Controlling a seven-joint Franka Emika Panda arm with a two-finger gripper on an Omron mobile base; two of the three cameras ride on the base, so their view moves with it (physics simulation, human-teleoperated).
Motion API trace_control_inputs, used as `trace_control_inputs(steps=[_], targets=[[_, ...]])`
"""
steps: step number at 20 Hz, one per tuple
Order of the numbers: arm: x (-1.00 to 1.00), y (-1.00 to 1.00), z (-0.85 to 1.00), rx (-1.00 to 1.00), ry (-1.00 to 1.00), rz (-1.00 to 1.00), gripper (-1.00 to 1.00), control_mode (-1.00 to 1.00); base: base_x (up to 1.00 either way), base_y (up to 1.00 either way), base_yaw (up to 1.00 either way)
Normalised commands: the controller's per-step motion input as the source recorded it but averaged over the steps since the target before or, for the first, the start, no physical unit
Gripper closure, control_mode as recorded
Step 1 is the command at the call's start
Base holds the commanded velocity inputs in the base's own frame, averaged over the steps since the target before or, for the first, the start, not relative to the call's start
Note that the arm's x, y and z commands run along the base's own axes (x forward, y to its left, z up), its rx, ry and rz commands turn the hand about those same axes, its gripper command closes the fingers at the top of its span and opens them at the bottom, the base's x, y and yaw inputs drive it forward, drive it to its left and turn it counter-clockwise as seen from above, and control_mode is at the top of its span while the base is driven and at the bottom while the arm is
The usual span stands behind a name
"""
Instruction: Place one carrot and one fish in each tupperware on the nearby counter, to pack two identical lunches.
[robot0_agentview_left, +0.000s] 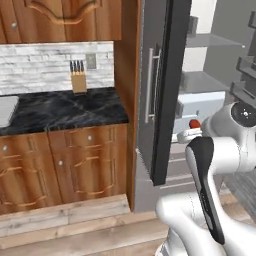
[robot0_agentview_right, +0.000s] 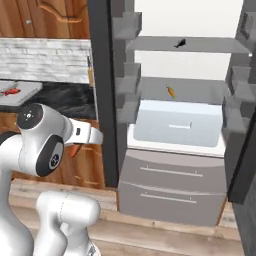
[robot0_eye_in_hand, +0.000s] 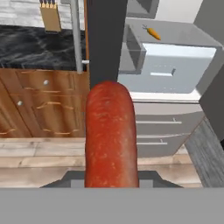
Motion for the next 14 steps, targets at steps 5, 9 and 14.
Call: trace_control_inputs(steps=[5, 9, 14], targets=[[0.0, 0.0, 0.0, 0.0, 0.0, 0.0, 1.0, 1.0, 0.0, 1.0, 0.0], [0.0, 0.0, 0.0, 0.0, 0.0, 0.0, 1.0, 1.0, 0.0, 1.0, 0.0], [0.0, 0.0, 0.0, 0.0, 0.0, 0.0, 1.0, 1.0, 0.04, 1.0, 0.0]])
